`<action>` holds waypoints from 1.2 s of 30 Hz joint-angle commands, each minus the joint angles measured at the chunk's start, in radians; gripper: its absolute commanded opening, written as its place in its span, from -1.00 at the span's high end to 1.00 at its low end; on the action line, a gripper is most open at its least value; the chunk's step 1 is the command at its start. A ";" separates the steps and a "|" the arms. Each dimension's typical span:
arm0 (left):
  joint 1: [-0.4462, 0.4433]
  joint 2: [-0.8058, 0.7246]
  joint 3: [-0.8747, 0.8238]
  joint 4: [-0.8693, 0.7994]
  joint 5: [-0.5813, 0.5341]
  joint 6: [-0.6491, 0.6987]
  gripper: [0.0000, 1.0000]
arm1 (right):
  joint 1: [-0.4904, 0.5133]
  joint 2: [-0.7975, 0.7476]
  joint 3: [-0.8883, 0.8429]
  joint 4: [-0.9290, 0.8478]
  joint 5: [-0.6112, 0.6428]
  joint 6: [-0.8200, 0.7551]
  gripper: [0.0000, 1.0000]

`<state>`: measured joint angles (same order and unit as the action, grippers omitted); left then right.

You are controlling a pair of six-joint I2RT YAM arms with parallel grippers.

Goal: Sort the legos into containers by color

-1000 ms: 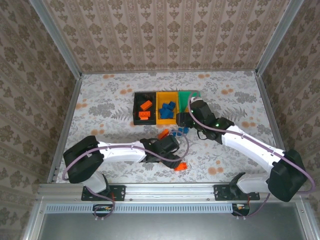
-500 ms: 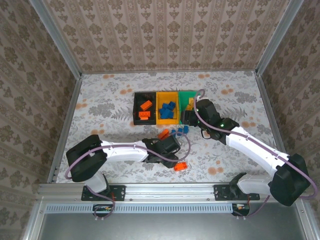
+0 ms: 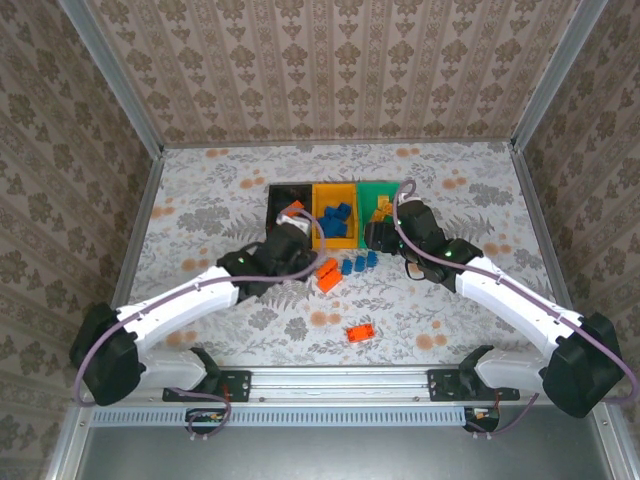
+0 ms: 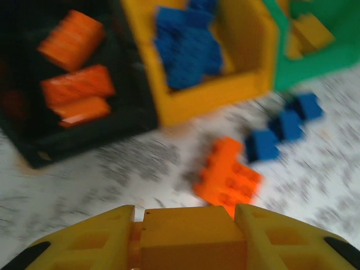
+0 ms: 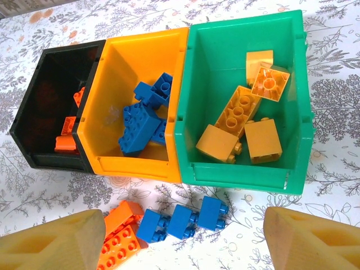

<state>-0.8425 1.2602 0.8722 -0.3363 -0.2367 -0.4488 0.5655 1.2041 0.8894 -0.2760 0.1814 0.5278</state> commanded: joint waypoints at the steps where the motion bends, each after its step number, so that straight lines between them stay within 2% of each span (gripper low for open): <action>1: 0.077 0.042 0.068 0.076 -0.016 0.075 0.25 | -0.008 -0.018 -0.018 -0.006 0.030 0.009 -0.52; 5: 0.120 0.159 0.177 0.132 0.028 0.116 0.26 | -0.012 -0.026 -0.027 -0.016 0.037 0.011 -0.52; 10: 0.125 0.301 0.350 0.136 0.098 0.132 0.28 | -0.020 -0.044 -0.045 -0.032 0.056 0.020 -0.52; 21: 0.052 0.643 0.676 0.197 0.254 0.092 0.29 | -0.068 -0.143 -0.118 -0.047 0.094 0.043 -0.52; 27: 0.023 0.822 0.879 0.140 0.276 0.089 0.28 | -0.079 -0.168 -0.131 -0.057 0.092 0.035 -0.52; 30: 0.022 0.873 0.935 0.122 0.284 0.078 0.08 | -0.081 -0.181 -0.139 -0.059 0.087 0.035 -0.53; 33: 0.022 0.891 0.959 0.120 0.284 0.064 -0.45 | -0.082 -0.188 -0.143 -0.063 0.081 0.031 -0.55; 34: 0.022 0.888 0.961 0.121 0.284 0.059 -0.57 | -0.083 -0.189 -0.144 -0.064 0.079 0.031 -0.56; 36: 0.021 0.867 0.951 0.130 0.280 0.052 -0.70 | -0.083 -0.190 -0.146 -0.066 0.070 0.031 -0.57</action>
<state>-0.8238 2.1521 1.7901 -0.1978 0.0326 -0.3790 0.4885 1.0332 0.7563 -0.3202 0.2516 0.5545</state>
